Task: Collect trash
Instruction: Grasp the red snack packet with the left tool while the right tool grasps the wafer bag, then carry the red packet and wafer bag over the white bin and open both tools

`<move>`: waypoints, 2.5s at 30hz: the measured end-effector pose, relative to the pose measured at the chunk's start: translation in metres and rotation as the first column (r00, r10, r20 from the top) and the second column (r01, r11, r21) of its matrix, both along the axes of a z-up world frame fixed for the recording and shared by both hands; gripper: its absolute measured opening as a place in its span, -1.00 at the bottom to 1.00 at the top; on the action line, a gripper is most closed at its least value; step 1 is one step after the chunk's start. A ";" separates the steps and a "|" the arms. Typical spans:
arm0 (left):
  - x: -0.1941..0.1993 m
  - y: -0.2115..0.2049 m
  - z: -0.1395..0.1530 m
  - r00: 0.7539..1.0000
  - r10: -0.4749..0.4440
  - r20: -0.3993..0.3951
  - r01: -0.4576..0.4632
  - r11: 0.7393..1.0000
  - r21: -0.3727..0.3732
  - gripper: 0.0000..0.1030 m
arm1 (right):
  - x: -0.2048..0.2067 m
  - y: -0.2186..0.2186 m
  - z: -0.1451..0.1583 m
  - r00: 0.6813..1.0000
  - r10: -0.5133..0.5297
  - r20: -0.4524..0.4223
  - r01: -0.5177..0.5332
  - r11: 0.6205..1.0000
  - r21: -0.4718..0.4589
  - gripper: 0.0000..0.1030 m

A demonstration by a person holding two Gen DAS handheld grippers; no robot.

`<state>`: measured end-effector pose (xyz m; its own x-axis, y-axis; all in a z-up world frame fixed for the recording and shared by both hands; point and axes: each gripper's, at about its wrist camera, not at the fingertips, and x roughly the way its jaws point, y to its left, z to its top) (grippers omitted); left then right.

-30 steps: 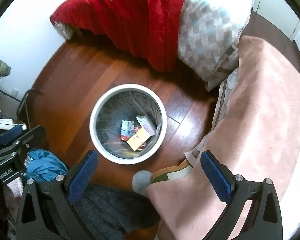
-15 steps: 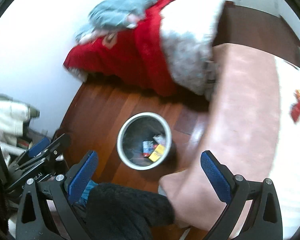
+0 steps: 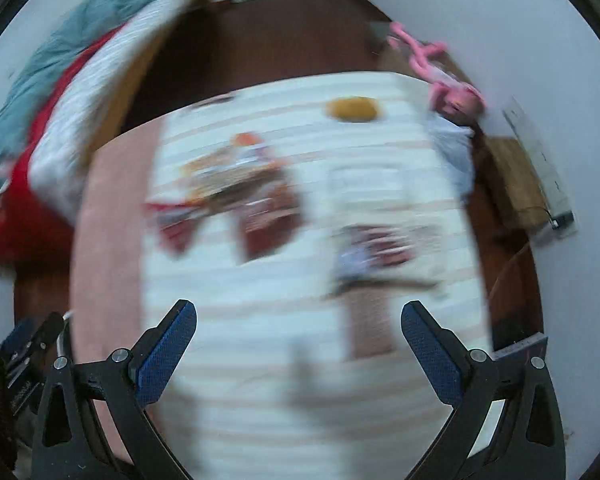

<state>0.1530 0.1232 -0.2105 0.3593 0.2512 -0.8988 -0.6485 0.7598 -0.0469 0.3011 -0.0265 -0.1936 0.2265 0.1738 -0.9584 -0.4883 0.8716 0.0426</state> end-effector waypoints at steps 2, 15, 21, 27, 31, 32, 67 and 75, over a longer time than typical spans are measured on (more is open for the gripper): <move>0.026 -0.012 -0.008 0.999 -0.024 -0.032 0.025 1.000 0.017 0.81 | 0.029 -0.012 -0.010 0.998 0.047 0.031 -0.045 0.995 -0.084 1.00; 0.070 -0.047 -0.065 0.993 -0.006 -0.121 0.012 0.999 0.049 0.81 | 0.067 0.022 -0.103 0.731 0.674 -0.108 -0.648 0.634 -0.422 1.00; 0.063 -0.042 -0.066 0.993 -0.003 -0.119 0.012 0.997 0.075 0.81 | 0.081 0.023 -0.109 0.787 0.599 -0.144 -0.612 0.733 -0.296 0.52; 0.050 -0.026 -0.058 0.994 -0.014 -0.110 0.025 0.995 0.095 0.81 | 0.087 -0.007 -0.105 0.931 0.310 -0.192 -0.334 0.936 -0.108 0.18; 0.050 -0.010 -0.057 0.995 -0.023 -0.096 0.029 0.997 0.065 0.81 | 0.088 -0.029 -0.103 0.966 0.163 -0.201 -0.175 0.983 -0.045 0.02; 0.051 -0.007 -0.057 0.996 -0.027 -0.087 0.031 0.998 0.051 0.81 | 0.089 -0.034 -0.102 0.974 0.121 -0.192 -0.132 0.990 -0.042 -0.04; -0.049 0.000 0.051 0.993 -0.014 0.115 -0.003 0.988 0.153 -0.67 | -0.029 -0.001 -0.003 0.994 0.071 -0.085 -0.047 0.965 0.258 -0.68; -0.134 0.034 0.107 0.980 0.058 0.192 -0.098 0.973 0.208 -0.67 | -0.113 0.065 0.045 0.974 0.222 -0.044 -0.194 0.919 0.344 -0.68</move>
